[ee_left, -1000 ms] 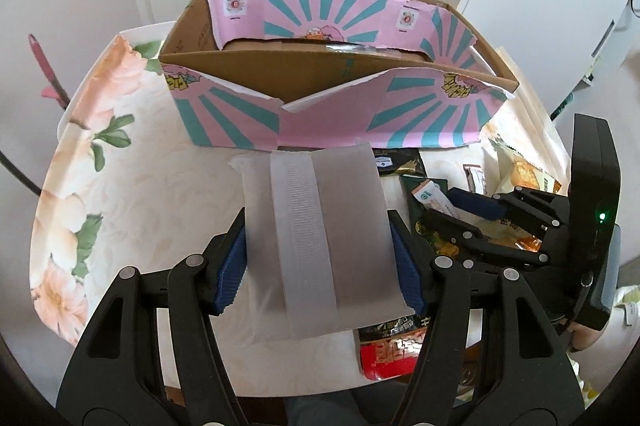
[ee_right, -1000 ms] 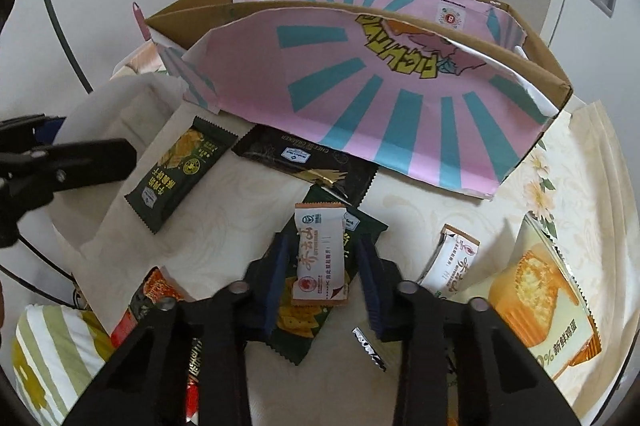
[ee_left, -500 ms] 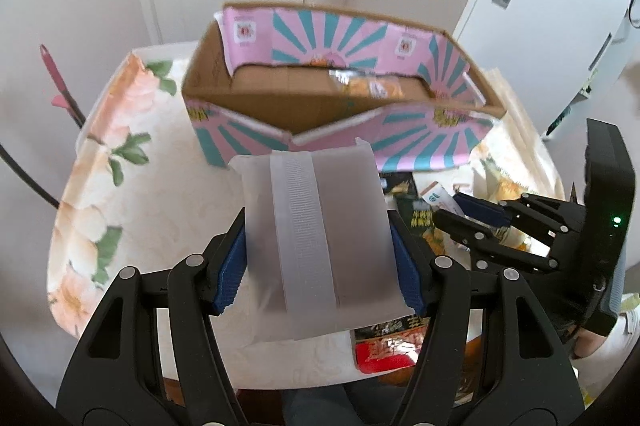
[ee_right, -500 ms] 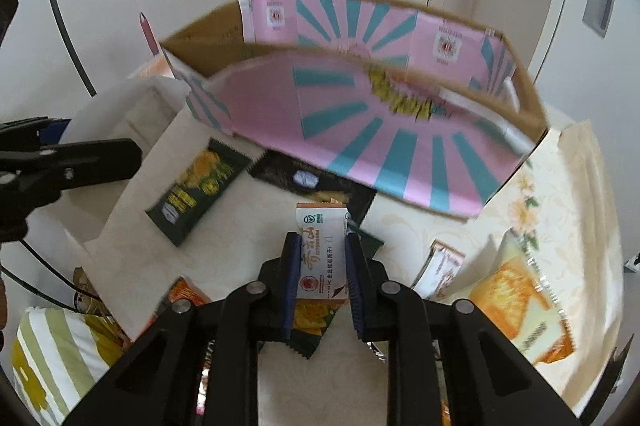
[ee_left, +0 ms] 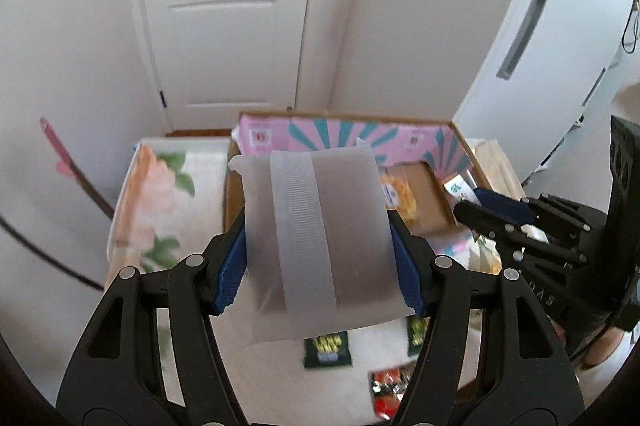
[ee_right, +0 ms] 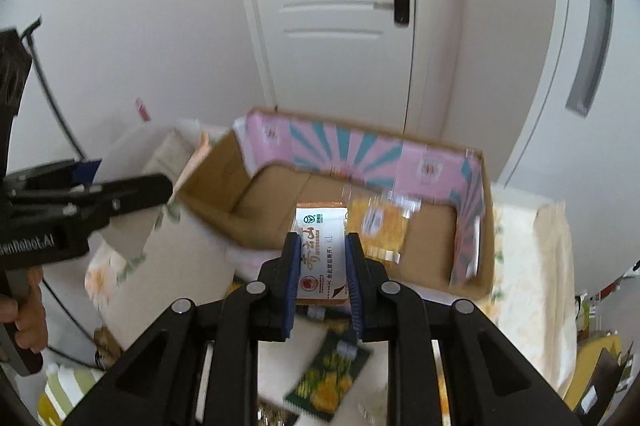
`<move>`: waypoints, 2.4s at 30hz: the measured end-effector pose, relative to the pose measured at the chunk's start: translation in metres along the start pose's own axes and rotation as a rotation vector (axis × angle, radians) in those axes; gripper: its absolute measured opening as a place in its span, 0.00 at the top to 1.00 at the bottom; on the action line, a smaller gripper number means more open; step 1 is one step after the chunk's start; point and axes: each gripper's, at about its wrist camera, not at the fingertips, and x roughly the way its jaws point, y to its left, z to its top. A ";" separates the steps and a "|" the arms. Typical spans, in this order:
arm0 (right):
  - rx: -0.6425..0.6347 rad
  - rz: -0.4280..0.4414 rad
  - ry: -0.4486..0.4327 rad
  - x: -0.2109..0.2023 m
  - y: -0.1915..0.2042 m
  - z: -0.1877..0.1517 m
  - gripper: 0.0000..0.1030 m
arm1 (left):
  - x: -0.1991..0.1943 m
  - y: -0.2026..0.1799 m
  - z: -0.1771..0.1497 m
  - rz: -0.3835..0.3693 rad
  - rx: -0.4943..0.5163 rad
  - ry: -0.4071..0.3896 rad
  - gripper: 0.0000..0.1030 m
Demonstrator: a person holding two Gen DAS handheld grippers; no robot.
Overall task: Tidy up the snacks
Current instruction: 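Carry both packets into the pink box and open both grippers, then withdraw both tools from the box and move the right tool to the green cracker packet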
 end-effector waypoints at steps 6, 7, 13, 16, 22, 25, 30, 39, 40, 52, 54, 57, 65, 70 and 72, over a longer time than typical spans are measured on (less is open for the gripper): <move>0.084 -0.009 -0.013 0.028 -0.007 0.041 0.80 | 0.051 0.014 0.035 -0.045 0.055 0.096 0.41; 0.097 -0.008 -0.009 0.032 -0.008 0.045 0.80 | 0.062 0.014 0.037 -0.049 0.065 0.110 0.41; 0.161 -0.010 0.022 0.059 -0.016 0.058 0.80 | 0.119 0.016 0.041 -0.048 0.089 0.209 0.41; 0.166 -0.007 0.050 0.074 -0.022 0.059 0.80 | 0.142 0.016 0.037 -0.042 0.094 0.246 0.41; 0.180 0.021 0.099 0.097 -0.037 0.062 0.80 | 0.158 0.011 0.036 -0.024 0.105 0.252 0.01; 0.188 0.032 0.116 0.105 -0.042 0.063 0.80 | 0.155 0.012 0.039 0.004 0.117 0.218 0.00; 0.184 0.051 0.142 0.111 -0.043 0.063 0.80 | 0.148 0.018 0.036 0.011 0.075 0.212 0.00; 0.201 0.153 0.215 0.134 -0.034 0.072 0.79 | 0.103 0.031 0.038 0.051 0.039 0.151 0.00; 0.197 0.163 0.224 0.137 -0.033 0.072 0.70 | 0.097 0.033 0.038 0.056 0.037 0.141 0.01; 0.241 0.198 0.098 0.099 -0.028 0.071 0.10 | 0.036 0.045 0.019 0.100 -0.003 0.064 0.00; 0.245 0.193 0.083 0.088 -0.025 0.068 0.10 | 0.026 0.047 0.013 0.090 -0.011 0.057 0.01; 0.246 0.182 0.067 0.071 -0.022 0.062 0.10 | 0.014 0.047 0.004 0.080 -0.020 0.047 0.01; 0.248 0.109 0.023 0.020 -0.012 0.036 0.10 | -0.012 0.041 -0.022 0.040 -0.001 0.043 0.00; 0.267 0.060 0.021 -0.004 -0.008 0.012 0.10 | -0.018 0.033 -0.040 0.022 0.014 0.058 0.01; 0.261 0.039 0.026 -0.012 -0.006 0.001 0.10 | -0.020 0.028 -0.048 0.013 0.009 0.064 0.01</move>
